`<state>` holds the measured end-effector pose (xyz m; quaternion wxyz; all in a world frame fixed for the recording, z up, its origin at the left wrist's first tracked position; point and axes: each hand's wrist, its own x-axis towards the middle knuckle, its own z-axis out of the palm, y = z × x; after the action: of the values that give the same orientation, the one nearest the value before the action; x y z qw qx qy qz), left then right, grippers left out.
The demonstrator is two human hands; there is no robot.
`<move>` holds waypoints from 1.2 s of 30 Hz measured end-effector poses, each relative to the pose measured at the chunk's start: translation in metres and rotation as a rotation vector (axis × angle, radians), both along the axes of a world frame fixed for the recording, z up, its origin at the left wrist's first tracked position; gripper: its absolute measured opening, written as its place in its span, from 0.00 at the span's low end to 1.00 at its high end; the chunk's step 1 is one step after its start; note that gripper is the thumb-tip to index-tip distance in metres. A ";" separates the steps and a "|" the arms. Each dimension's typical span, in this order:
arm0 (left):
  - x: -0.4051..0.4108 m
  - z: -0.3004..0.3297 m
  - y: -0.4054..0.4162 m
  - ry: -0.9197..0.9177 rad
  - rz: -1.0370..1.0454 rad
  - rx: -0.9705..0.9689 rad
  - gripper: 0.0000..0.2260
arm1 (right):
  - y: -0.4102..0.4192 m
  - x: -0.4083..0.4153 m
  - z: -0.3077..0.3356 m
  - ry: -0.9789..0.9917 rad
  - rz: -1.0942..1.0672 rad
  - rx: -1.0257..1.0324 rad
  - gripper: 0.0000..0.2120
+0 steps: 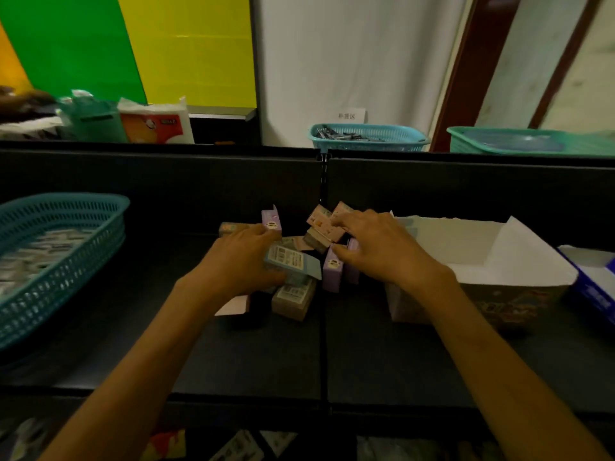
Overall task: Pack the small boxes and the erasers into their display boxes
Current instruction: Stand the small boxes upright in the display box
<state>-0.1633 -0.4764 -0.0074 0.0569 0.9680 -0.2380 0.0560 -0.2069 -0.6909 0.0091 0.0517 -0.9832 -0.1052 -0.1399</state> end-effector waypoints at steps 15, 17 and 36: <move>0.026 -0.024 0.008 -0.040 -0.311 0.031 0.29 | 0.017 0.006 -0.055 0.125 -0.138 -0.063 0.25; 0.023 -0.020 0.015 -0.009 -0.321 -0.020 0.28 | 0.013 0.003 -0.053 0.126 -0.129 -0.030 0.25; 0.011 -0.014 0.041 0.084 -0.253 -0.737 0.20 | 0.020 0.001 -0.064 0.095 -0.319 0.182 0.25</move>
<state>-0.1524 -0.4356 -0.0212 0.4168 0.8471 -0.3170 0.0906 -0.2055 -0.6707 -0.0547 0.1226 -0.9841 0.0679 -0.1090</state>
